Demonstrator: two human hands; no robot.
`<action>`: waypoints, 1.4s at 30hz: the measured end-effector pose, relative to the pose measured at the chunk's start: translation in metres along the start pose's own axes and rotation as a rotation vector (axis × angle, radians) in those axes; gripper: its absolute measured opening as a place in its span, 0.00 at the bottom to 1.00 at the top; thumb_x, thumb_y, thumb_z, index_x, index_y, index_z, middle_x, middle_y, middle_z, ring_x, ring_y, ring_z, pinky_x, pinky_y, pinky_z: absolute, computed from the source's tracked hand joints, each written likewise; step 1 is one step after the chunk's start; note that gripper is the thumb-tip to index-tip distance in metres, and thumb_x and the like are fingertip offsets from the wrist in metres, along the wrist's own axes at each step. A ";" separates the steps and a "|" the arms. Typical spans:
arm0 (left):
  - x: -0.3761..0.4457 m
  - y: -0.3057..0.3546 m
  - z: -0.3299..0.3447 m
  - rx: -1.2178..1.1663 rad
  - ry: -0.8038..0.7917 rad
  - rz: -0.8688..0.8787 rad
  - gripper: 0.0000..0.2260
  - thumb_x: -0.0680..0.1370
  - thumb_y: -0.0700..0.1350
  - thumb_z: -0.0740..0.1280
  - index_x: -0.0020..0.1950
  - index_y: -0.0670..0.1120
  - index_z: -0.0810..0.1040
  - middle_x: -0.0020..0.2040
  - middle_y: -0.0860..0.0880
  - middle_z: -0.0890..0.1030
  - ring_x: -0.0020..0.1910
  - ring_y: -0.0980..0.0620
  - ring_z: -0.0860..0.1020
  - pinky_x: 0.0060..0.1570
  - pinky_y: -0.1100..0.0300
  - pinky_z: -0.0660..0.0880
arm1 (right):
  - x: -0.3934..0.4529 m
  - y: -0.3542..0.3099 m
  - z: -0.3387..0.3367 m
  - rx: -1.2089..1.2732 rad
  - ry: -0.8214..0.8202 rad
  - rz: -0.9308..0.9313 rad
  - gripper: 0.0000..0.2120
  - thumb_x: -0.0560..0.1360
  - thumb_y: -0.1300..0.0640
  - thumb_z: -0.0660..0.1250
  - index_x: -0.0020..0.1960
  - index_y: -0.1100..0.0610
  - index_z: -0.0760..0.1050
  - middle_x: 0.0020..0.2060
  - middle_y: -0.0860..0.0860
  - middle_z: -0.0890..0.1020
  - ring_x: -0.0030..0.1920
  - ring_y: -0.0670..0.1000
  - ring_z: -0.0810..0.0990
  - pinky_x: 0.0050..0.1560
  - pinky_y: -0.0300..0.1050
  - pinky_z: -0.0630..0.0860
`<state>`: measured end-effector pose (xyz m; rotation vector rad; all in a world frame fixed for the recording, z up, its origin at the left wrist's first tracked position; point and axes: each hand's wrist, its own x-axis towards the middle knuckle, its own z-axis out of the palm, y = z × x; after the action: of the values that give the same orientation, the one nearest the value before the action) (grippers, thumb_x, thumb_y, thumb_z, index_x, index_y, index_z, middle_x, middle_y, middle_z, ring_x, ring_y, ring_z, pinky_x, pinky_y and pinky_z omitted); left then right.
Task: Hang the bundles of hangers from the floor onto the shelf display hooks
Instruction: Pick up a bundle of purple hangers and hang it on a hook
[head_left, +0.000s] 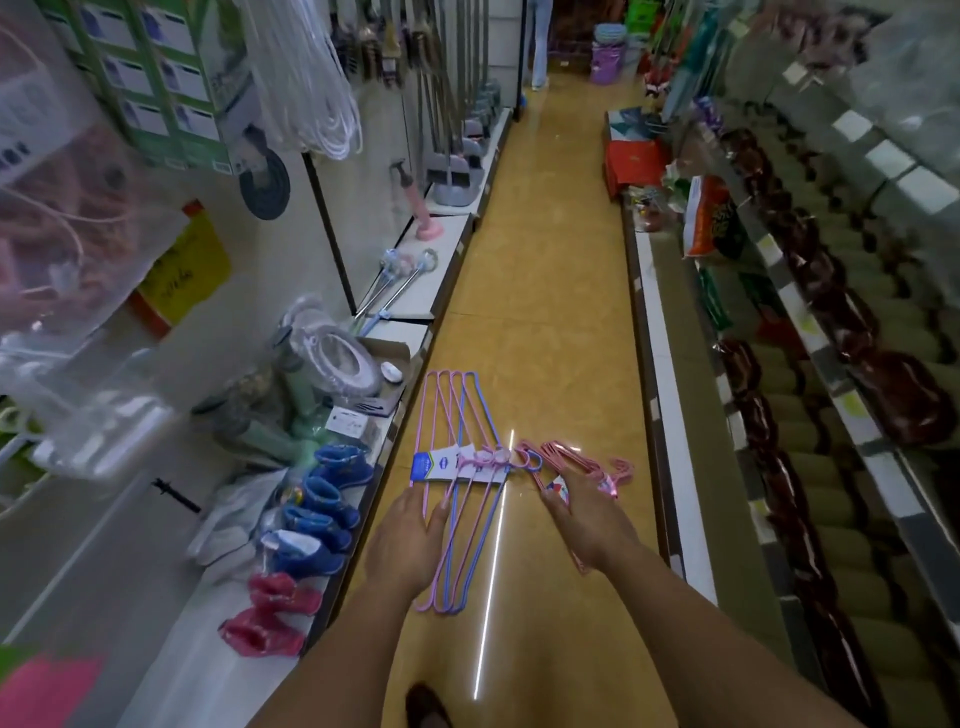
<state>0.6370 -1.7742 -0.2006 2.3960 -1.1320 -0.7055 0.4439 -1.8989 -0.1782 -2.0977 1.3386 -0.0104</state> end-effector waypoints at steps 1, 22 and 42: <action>0.010 -0.001 0.001 0.000 0.007 0.001 0.27 0.81 0.60 0.51 0.75 0.48 0.60 0.73 0.47 0.66 0.70 0.48 0.67 0.67 0.50 0.67 | 0.011 0.000 0.001 -0.001 -0.004 0.004 0.24 0.80 0.40 0.52 0.74 0.47 0.60 0.71 0.51 0.68 0.68 0.54 0.70 0.64 0.55 0.70; 0.255 -0.095 0.087 -0.043 -0.125 -0.135 0.35 0.76 0.68 0.45 0.74 0.47 0.63 0.72 0.46 0.68 0.70 0.48 0.68 0.67 0.49 0.67 | 0.280 0.006 0.100 -0.142 -0.142 0.002 0.27 0.81 0.43 0.52 0.77 0.53 0.54 0.73 0.53 0.65 0.71 0.54 0.66 0.65 0.48 0.67; 0.449 -0.275 0.406 -0.081 -0.200 -0.271 0.26 0.82 0.56 0.50 0.76 0.44 0.58 0.76 0.46 0.62 0.74 0.48 0.62 0.71 0.55 0.61 | 0.501 0.179 0.405 -0.250 -0.283 -0.037 0.27 0.81 0.42 0.50 0.75 0.56 0.57 0.70 0.55 0.68 0.67 0.57 0.69 0.61 0.49 0.68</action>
<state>0.8040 -2.0218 -0.7943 2.4770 -0.8384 -1.0782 0.6746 -2.1513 -0.7529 -2.2273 1.1783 0.4434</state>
